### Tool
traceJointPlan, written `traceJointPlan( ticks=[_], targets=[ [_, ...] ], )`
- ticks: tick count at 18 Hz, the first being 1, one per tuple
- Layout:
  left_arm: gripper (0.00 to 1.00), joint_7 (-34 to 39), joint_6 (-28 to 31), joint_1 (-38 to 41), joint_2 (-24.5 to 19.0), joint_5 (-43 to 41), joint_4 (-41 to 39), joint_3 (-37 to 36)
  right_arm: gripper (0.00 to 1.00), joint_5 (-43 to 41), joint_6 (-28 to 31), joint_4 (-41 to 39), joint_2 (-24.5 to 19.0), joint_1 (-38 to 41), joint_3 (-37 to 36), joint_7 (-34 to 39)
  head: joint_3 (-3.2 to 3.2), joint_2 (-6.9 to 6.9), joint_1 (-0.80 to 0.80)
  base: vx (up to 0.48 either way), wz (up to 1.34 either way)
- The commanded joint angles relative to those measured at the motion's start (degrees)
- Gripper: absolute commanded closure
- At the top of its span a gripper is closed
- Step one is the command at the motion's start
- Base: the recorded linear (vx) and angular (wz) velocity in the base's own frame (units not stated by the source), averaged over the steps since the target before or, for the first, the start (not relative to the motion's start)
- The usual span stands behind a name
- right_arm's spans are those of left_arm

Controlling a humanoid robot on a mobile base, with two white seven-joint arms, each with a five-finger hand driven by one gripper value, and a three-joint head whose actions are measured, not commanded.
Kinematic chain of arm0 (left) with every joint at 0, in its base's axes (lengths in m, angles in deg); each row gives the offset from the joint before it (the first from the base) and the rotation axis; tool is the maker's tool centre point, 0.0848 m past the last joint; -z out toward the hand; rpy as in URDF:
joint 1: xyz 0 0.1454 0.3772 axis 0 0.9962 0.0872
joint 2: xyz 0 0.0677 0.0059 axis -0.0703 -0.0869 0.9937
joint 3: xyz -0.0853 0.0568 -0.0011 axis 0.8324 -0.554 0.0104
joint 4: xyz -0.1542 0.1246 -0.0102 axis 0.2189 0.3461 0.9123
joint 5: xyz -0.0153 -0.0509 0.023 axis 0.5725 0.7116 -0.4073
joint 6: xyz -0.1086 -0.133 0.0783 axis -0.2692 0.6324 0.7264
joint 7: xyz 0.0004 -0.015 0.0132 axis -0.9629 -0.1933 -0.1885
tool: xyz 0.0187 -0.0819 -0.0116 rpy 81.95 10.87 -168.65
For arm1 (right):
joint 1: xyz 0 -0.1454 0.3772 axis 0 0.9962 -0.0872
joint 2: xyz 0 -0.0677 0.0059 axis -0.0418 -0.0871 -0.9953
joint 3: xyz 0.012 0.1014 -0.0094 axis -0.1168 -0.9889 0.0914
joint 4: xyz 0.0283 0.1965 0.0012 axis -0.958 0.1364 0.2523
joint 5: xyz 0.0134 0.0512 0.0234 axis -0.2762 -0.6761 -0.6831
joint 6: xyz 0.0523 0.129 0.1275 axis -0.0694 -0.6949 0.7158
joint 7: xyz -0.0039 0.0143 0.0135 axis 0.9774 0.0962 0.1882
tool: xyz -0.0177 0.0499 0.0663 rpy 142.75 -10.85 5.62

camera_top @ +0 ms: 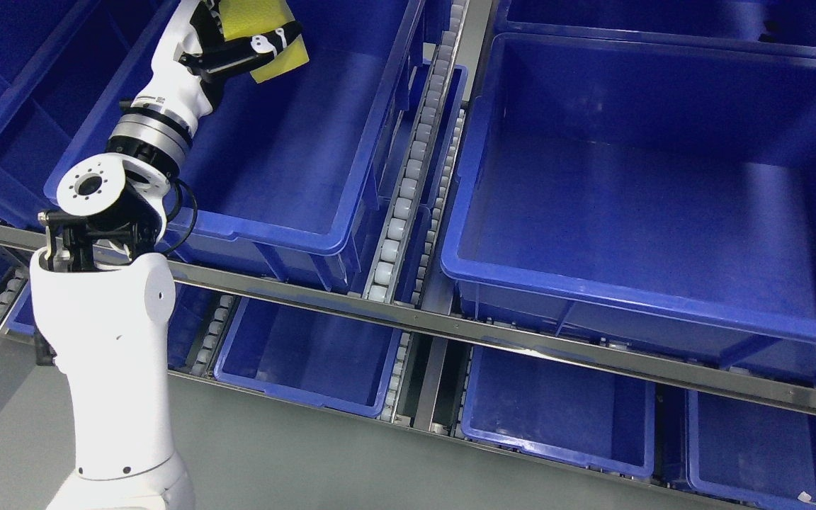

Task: Move yellow foam block to right shelf middle
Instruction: 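Raise the left hand with the cube over a blue bin, then open the left hand to drop the cube into the bin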

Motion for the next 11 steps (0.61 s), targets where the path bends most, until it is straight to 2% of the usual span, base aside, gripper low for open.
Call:
traceJointPlan(
  ticks=[1,5,11],
  targets=[
    [0.14,0.37,3.39,-1.26,-1.0,-3.45,3.53,-2.54,0.0,-0.09,-0.05,-1.0,1.0,-0.18,0.0,0.02,0.0,0.0,0.0,0.0,0.0],
    [0.01,0.37,3.39,-2.14,-1.0,-3.63,3.44,-2.54,0.0,0.0,0.04,-1.0,1.0,-0.18,0.0,0.02,0.0,0.0,0.0,0.0,0.0],
    [0.0,0.28,2.87,-2.76,-1.0,-3.63,3.09,-2.54,0.0,-0.09,-0.05,-1.0,1.0,-0.18,0.0,0.02,0.0,0.01,0.0,0.0,0.0]
  ],
)
